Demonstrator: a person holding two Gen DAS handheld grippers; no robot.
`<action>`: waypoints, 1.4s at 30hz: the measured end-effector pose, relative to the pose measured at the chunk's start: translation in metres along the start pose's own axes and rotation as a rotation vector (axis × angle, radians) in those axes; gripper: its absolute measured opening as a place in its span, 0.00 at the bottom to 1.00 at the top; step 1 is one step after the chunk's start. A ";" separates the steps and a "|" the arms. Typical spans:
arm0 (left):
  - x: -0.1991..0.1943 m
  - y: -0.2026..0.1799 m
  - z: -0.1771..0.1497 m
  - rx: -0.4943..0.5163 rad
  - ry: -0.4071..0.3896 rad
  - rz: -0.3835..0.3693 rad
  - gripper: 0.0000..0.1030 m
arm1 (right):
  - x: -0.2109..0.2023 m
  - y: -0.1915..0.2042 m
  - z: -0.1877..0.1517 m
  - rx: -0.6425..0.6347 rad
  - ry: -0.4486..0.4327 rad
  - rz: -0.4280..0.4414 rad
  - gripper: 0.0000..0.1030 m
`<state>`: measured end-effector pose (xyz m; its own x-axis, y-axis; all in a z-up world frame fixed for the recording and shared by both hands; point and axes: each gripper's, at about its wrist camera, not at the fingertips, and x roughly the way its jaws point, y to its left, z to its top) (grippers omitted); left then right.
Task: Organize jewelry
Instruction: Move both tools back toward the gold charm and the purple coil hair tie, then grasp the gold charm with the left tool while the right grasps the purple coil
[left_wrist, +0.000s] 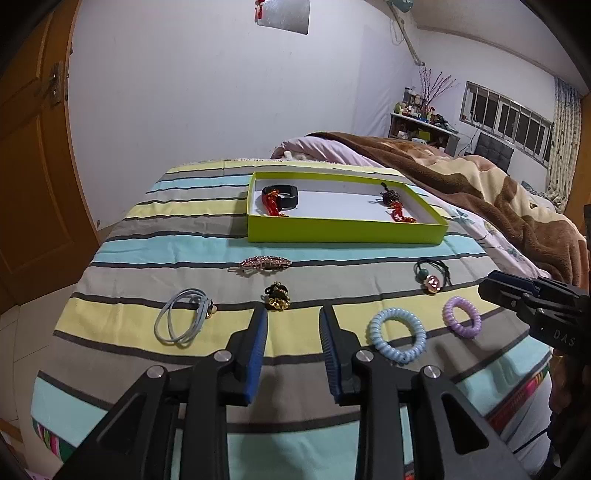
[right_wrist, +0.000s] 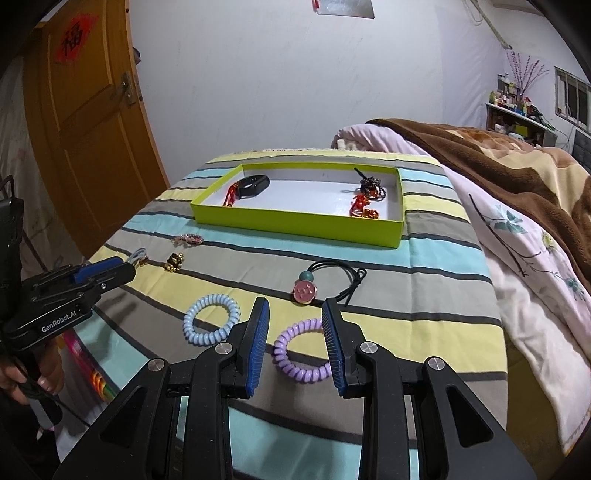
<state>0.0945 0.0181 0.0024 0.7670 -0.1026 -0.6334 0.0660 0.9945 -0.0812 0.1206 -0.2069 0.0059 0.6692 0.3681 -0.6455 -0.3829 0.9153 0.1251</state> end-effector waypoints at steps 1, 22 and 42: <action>0.003 0.001 0.001 -0.001 0.004 0.002 0.30 | 0.003 -0.001 0.000 0.003 0.005 -0.002 0.30; 0.059 0.009 0.010 -0.014 0.129 0.044 0.30 | 0.035 -0.018 -0.016 0.028 0.110 -0.077 0.29; 0.066 0.003 0.013 0.011 0.138 0.077 0.17 | 0.033 -0.022 -0.014 0.043 0.098 -0.072 0.09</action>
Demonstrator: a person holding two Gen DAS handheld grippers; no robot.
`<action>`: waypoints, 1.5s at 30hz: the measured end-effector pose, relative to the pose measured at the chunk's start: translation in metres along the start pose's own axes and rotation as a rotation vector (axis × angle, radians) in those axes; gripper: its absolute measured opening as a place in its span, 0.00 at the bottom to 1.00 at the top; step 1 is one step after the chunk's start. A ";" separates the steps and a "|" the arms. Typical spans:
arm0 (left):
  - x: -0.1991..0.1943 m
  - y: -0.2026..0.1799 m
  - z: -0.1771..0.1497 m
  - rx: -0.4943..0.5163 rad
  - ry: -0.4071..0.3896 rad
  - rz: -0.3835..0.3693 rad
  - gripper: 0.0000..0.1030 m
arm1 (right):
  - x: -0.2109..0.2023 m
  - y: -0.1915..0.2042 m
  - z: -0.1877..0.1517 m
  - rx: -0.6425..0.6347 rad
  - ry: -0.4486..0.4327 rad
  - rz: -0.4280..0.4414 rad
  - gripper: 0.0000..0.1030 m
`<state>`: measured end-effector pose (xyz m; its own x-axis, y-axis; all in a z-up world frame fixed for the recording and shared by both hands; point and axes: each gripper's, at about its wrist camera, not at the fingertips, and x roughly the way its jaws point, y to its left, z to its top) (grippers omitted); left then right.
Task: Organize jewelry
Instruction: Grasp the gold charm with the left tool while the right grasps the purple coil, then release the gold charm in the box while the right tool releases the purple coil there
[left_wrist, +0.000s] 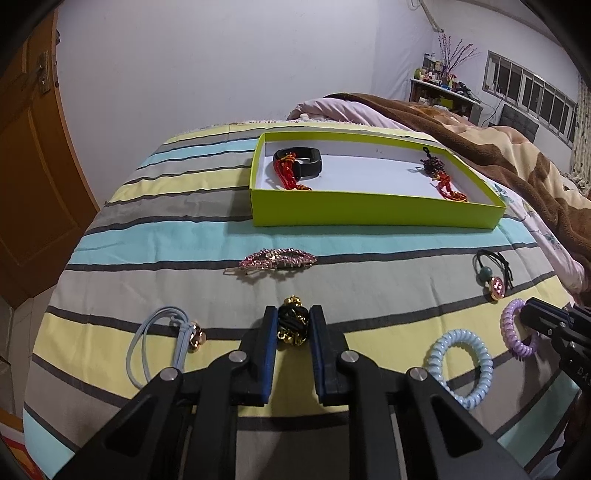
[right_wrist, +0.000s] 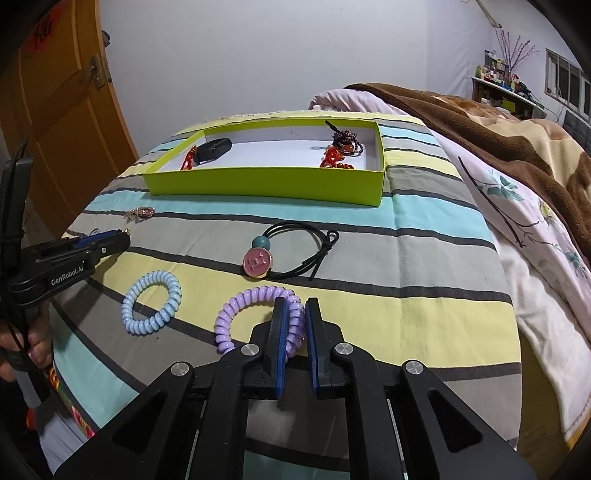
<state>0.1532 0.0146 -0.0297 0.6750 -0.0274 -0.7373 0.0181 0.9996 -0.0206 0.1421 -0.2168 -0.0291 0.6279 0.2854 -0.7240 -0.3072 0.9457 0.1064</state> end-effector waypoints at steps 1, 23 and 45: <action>-0.002 0.000 -0.001 -0.002 -0.003 -0.006 0.17 | -0.001 0.000 0.000 0.001 -0.002 0.000 0.09; -0.060 -0.009 0.007 -0.007 -0.143 -0.080 0.17 | -0.047 0.006 0.022 -0.004 -0.125 0.013 0.09; -0.029 -0.026 0.073 0.060 -0.186 -0.082 0.17 | -0.007 -0.010 0.101 -0.051 -0.155 -0.028 0.09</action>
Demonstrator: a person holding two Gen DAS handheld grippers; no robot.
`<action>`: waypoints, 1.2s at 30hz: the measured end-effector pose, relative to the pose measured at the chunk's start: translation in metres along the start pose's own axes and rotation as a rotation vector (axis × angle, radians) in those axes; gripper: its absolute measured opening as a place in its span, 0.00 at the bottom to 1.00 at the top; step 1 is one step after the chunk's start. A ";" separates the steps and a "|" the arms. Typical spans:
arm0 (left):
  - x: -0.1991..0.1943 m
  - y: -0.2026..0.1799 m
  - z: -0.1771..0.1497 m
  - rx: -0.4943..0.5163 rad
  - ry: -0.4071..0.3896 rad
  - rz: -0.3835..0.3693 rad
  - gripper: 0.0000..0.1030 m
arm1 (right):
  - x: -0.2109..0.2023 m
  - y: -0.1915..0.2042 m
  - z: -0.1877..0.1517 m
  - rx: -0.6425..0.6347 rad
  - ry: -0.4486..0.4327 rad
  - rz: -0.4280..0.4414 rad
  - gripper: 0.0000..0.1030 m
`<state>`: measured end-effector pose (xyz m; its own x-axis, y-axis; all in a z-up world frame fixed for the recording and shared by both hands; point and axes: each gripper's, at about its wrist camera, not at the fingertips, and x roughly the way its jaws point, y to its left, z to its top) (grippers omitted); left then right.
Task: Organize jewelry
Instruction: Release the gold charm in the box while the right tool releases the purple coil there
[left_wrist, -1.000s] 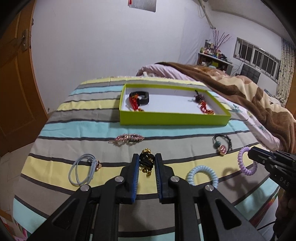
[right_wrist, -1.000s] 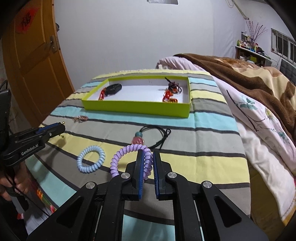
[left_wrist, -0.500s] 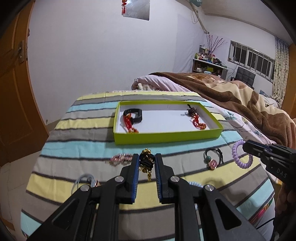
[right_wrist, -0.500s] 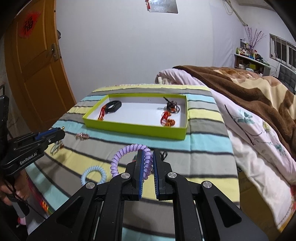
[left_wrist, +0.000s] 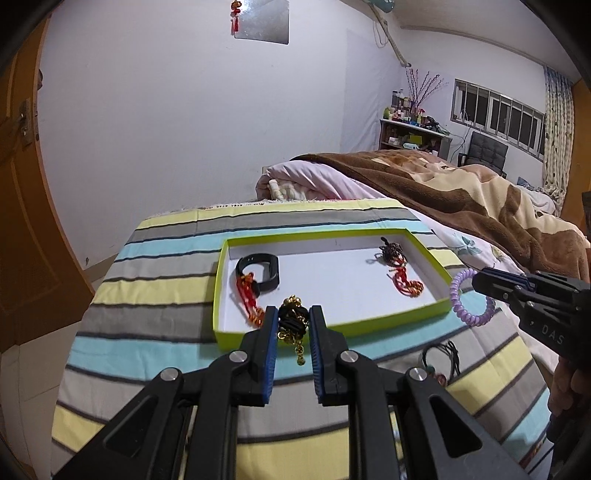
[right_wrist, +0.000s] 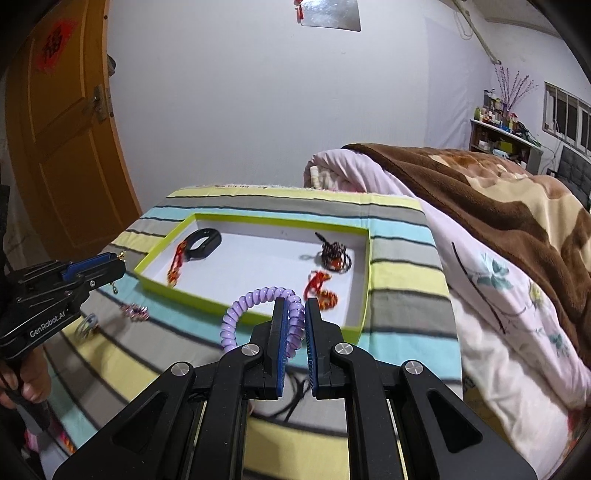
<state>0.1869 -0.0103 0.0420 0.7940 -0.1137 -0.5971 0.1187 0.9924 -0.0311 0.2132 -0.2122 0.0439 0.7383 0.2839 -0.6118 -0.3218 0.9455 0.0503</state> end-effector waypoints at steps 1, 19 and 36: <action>0.003 -0.001 0.002 0.001 -0.001 0.000 0.17 | 0.005 -0.001 0.005 -0.004 0.000 -0.002 0.09; 0.086 0.002 0.033 0.023 0.076 -0.037 0.17 | 0.098 -0.011 0.034 0.003 0.107 -0.025 0.09; 0.132 0.003 0.025 0.011 0.206 -0.039 0.18 | 0.132 -0.020 0.030 0.027 0.189 -0.017 0.10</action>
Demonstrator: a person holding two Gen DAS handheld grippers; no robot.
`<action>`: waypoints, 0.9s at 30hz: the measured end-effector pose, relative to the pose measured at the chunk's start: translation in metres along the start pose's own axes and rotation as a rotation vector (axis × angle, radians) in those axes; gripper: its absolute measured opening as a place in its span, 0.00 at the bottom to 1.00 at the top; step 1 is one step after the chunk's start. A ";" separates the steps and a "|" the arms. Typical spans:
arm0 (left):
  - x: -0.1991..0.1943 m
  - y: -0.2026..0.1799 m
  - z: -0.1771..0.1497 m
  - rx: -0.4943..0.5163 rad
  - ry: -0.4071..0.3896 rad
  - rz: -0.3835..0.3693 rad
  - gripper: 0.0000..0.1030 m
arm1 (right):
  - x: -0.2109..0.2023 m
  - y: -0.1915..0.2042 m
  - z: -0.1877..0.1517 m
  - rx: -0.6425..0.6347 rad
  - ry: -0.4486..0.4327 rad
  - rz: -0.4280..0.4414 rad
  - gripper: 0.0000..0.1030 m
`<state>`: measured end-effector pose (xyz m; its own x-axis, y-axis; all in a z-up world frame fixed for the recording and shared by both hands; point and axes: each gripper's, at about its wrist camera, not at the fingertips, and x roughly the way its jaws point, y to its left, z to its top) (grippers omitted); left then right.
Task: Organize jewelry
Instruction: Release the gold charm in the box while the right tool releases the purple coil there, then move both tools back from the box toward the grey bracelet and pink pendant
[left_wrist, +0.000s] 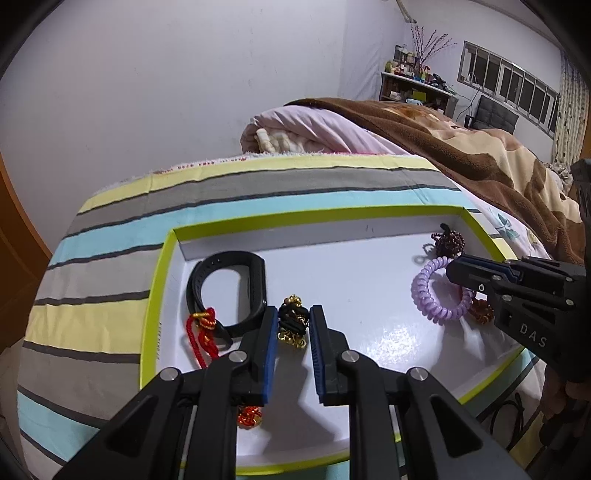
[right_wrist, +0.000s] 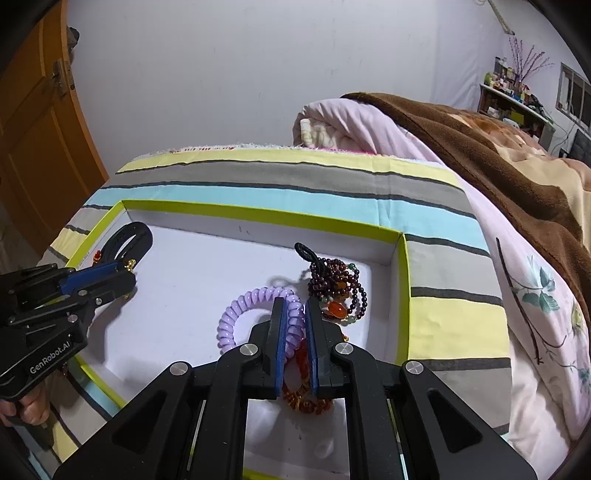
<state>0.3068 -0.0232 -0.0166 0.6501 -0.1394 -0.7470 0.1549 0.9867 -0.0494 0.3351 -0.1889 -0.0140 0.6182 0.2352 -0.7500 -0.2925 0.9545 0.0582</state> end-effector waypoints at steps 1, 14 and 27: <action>0.000 0.001 -0.001 -0.004 0.000 -0.004 0.18 | -0.001 -0.001 0.000 0.004 -0.001 -0.004 0.11; -0.043 0.008 -0.014 -0.047 -0.071 -0.015 0.25 | -0.053 0.008 -0.015 0.007 -0.095 0.020 0.27; -0.122 -0.007 -0.054 -0.032 -0.193 -0.007 0.25 | -0.125 0.036 -0.070 -0.025 -0.175 0.071 0.27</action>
<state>0.1862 -0.0086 0.0395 0.7802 -0.1565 -0.6057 0.1383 0.9874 -0.0771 0.1967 -0.1969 0.0360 0.7121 0.3320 -0.6187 -0.3563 0.9301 0.0889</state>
